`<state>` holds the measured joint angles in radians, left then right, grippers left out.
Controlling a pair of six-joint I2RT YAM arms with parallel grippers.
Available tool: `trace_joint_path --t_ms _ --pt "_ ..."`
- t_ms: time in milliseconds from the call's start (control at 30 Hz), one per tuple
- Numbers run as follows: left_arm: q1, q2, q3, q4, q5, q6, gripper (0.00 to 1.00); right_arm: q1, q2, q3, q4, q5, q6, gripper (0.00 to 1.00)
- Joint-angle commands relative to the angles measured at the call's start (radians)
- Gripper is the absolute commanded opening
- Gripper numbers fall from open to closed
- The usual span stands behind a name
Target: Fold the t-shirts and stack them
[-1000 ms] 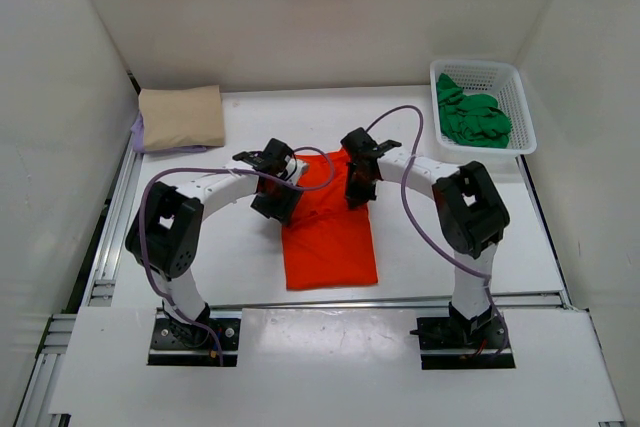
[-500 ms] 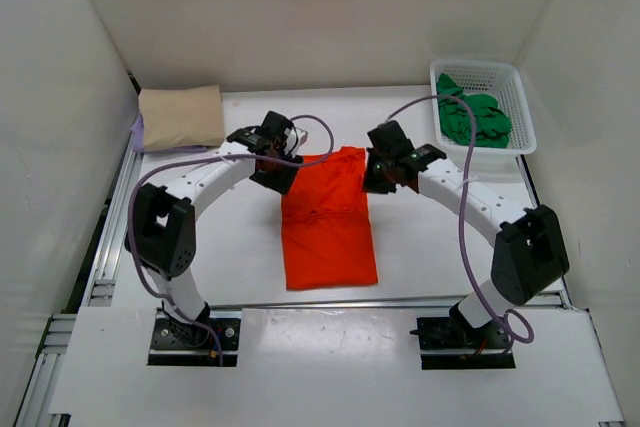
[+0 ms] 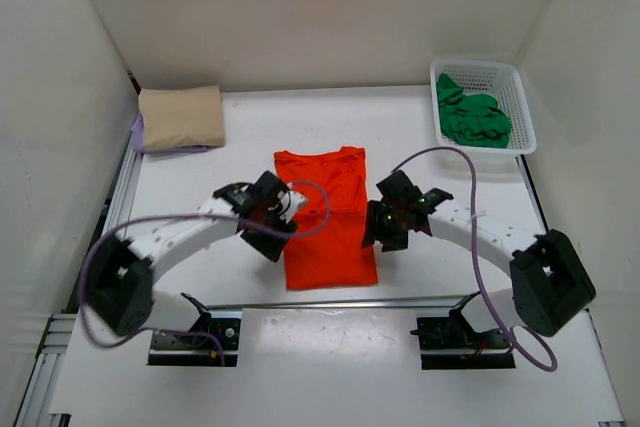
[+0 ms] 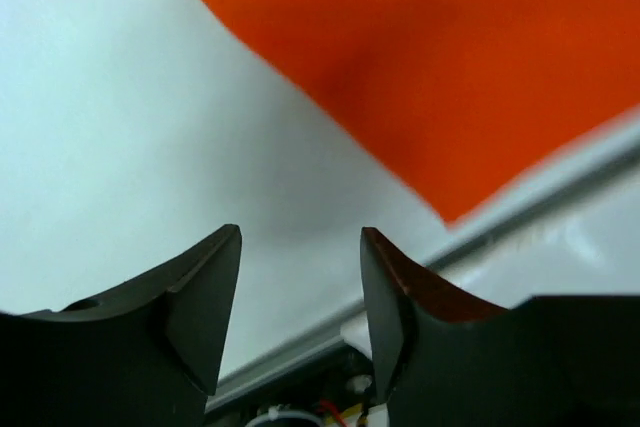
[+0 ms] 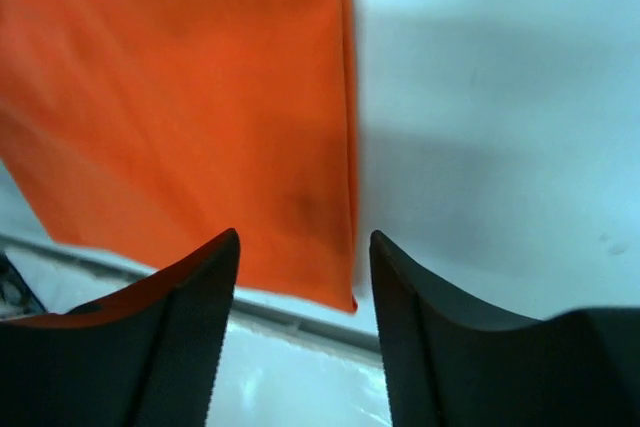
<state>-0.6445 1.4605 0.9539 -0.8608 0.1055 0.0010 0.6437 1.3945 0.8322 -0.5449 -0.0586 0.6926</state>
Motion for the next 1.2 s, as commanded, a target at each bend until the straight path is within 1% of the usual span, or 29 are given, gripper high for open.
trace_joint_path --t_ms 0,33,67,100,133,167,233,267,300,367,400,433,500,567,600,733,800,900,967,1033,1100,1167 --pt "-0.089 -0.28 -0.07 0.031 -0.111 -0.001 0.65 0.026 -0.077 -0.074 -0.004 -0.043 -0.013 0.62" --pt "-0.089 -0.311 -0.07 0.031 -0.181 -0.001 0.65 0.036 -0.116 -0.093 -0.004 -0.043 -0.013 0.64" --pt "-0.089 -0.359 -0.07 0.031 -0.319 -0.001 0.7 0.036 -0.138 -0.113 -0.004 -0.034 0.001 0.65" --pt "-0.069 -0.38 -0.055 0.031 -0.346 -0.001 0.78 0.045 -0.159 -0.152 -0.004 -0.033 0.014 0.68" --pt "-0.058 -0.4 -0.046 0.04 -0.346 -0.001 0.93 0.045 -0.196 -0.172 0.005 -0.033 0.015 0.7" --pt "-0.058 -0.411 -0.032 0.04 -0.287 -0.001 1.0 0.045 -0.212 -0.192 0.028 -0.033 0.028 0.7" --pt "-0.046 -0.39 0.002 0.04 -0.116 -0.001 1.0 0.045 -0.236 -0.241 0.054 -0.046 0.06 0.71" --pt "-0.046 -0.369 0.002 0.04 0.051 -0.001 1.0 0.045 -0.236 -0.254 0.08 -0.046 0.073 0.71" --pt "-0.021 -0.321 -0.016 0.064 0.141 -0.001 1.0 0.045 -0.236 -0.263 0.092 -0.061 0.087 0.71" --pt "0.005 -0.264 -0.065 0.133 0.259 -0.001 1.0 0.057 -0.236 -0.275 0.117 -0.061 0.128 0.71" --pt "0.014 -0.246 -0.088 0.15 0.273 -0.001 1.0 0.066 -0.247 -0.286 0.117 -0.061 0.14 0.7" --pt "0.014 -0.229 -0.137 0.164 0.289 -0.001 0.95 0.066 -0.247 -0.286 0.129 -0.061 0.151 0.7" --pt "0.014 -0.18 -0.191 0.209 0.387 -0.001 0.87 0.085 -0.247 -0.309 0.129 -0.07 0.171 0.7" --pt "0.014 -0.137 -0.253 0.221 0.405 -0.001 0.79 0.1 -0.256 -0.337 0.141 -0.07 0.185 0.7" --pt "0.014 -0.091 -0.265 0.221 0.417 -0.001 0.79 0.117 -0.256 -0.355 0.141 -0.079 0.212 0.68" --pt "0.014 -0.026 -0.285 0.233 0.488 -0.001 0.78 0.155 -0.298 -0.395 0.165 -0.06 0.275 0.67" --pt "0.014 -0.017 -0.294 0.244 0.465 -0.001 0.78 0.165 -0.31 -0.409 0.187 -0.041 0.275 0.67" --pt "0.014 0.01 -0.307 0.244 0.479 -0.001 0.78 0.174 -0.319 -0.418 0.21 -0.029 0.294 0.67" --pt "0.014 0.055 -0.297 0.244 0.49 -0.001 0.73 0.174 -0.31 -0.418 0.221 -0.02 0.305 0.67" --pt "0.014 0.09 -0.297 0.244 0.476 -0.001 0.68 0.174 -0.278 -0.407 0.232 -0.02 0.305 0.64" --pt "0.014 0.103 -0.287 0.244 0.476 -0.001 0.59 0.174 -0.258 -0.395 0.232 -0.02 0.305 0.61" --pt "0.014 0.113 -0.277 0.244 0.467 -0.001 0.59 0.174 -0.242 -0.386 0.232 -0.01 0.305 0.58"
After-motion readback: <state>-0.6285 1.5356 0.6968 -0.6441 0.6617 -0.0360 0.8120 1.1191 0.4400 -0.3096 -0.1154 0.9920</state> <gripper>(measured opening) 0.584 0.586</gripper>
